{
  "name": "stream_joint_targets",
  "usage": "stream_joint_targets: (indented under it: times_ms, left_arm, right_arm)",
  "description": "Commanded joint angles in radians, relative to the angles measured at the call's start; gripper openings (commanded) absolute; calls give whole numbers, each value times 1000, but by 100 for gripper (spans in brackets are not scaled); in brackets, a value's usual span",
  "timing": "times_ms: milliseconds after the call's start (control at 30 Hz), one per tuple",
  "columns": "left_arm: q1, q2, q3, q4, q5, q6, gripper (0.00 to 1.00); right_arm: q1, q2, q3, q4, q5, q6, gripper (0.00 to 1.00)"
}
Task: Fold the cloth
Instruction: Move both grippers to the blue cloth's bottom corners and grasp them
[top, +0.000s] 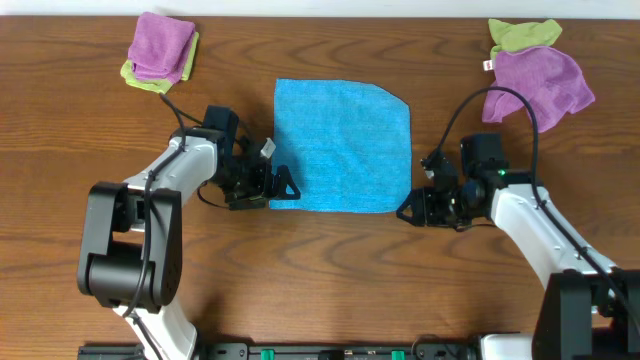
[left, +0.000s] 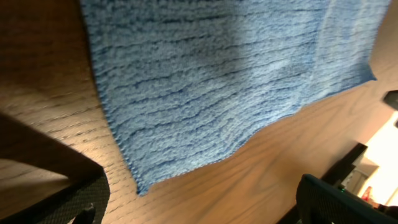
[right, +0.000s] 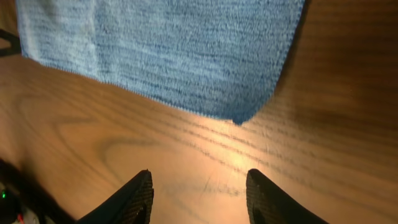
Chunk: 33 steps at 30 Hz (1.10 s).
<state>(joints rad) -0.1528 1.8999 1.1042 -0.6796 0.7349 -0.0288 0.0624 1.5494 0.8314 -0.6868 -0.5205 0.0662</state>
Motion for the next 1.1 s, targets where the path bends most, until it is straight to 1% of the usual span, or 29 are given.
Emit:
stream_joint_targets:
  times_ms: [0,200,233,333,433,667,800,933,1067]
  left_arm:
    - [2,9,-39,15,-8,-24,99]
    - [2,9,-44,15,-1,-31,100]
    - [2,9,-47,16,-1,-31,95]
    - [2,9,-63,16,0,-32,95]
    - [2,9,-86,28,22,-34,95]
    - [2,9,-139,69,25,-74,93]
    - [1,9,-166,117,25,-131,93]
    - [1,9,-191,168,24,-160,92]
    - [1,9,-192,210,-12,-186,92]
  right_arm:
    - [-5,3,-39,41,-26,39,49]
    - [-7,42,-81,105,19,77,50]
    - [-11,54,-82,113,19,77,50]
    - [-26,89,-82,151,14,104,50]
    - [-38,127,-82,198,-35,113,50]
    - [-40,197,-82,270,-41,151,50]
    - [-48,203,-82,290,-37,161,49]
    - [-67,203,-82,302,-37,166,47]
    - [-69,203,-82,299,-38,168,47]
